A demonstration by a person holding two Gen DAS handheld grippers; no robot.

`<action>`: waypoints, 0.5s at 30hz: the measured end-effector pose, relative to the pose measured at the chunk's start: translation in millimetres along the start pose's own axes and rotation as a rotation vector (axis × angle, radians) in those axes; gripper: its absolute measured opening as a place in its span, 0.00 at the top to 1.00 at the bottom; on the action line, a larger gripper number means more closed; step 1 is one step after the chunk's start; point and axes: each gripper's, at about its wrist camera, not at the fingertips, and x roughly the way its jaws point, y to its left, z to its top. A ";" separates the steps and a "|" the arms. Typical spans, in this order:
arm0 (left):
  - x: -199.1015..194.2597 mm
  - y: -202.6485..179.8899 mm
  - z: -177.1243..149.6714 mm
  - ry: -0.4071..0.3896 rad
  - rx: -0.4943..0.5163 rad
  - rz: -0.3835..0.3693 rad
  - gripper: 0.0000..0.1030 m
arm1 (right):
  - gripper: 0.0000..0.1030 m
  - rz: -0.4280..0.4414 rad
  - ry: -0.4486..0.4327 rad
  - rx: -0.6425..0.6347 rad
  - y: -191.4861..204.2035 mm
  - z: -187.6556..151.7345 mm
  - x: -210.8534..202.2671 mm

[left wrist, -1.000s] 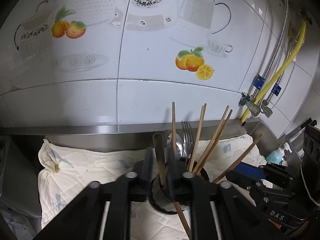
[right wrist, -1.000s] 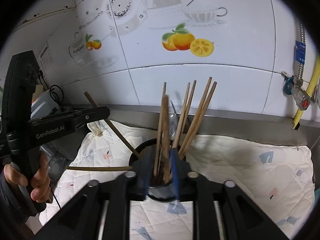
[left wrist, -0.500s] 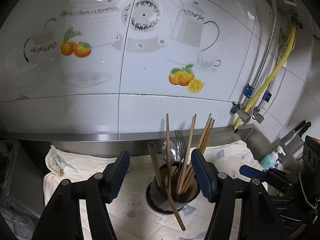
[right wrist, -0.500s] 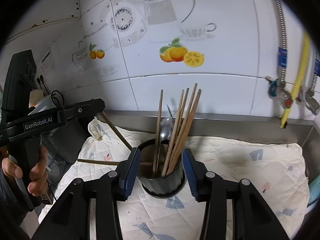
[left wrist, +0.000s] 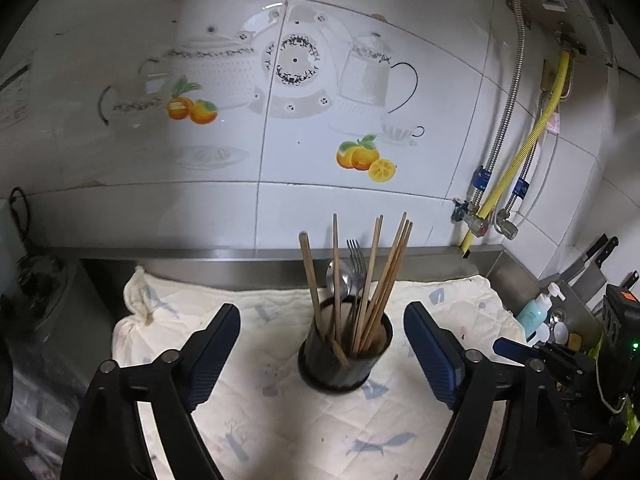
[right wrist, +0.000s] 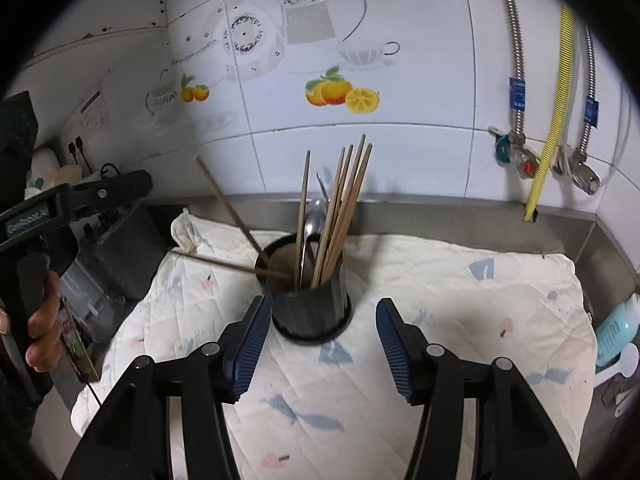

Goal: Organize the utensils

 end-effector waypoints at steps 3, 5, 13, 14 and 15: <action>-15.6 -3.4 -14.7 0.004 -0.007 0.025 0.09 | 0.41 -0.004 0.026 -0.004 0.8 -11.3 -6.6; -25.7 -6.1 -25.5 0.006 -0.003 0.043 0.08 | 0.41 -0.001 0.039 -0.012 2.5 -19.0 -12.1; -61.7 -20.0 -71.4 0.015 0.016 0.130 0.04 | 0.40 -0.026 0.071 -0.041 9.0 -45.6 -32.1; -65.5 -23.1 -77.2 0.018 0.019 0.131 0.04 | 0.40 -0.029 0.074 -0.038 8.9 -48.0 -33.6; -68.9 -26.5 -82.9 0.021 0.021 0.130 0.04 | 0.40 -0.028 0.078 -0.038 8.3 -52.1 -36.8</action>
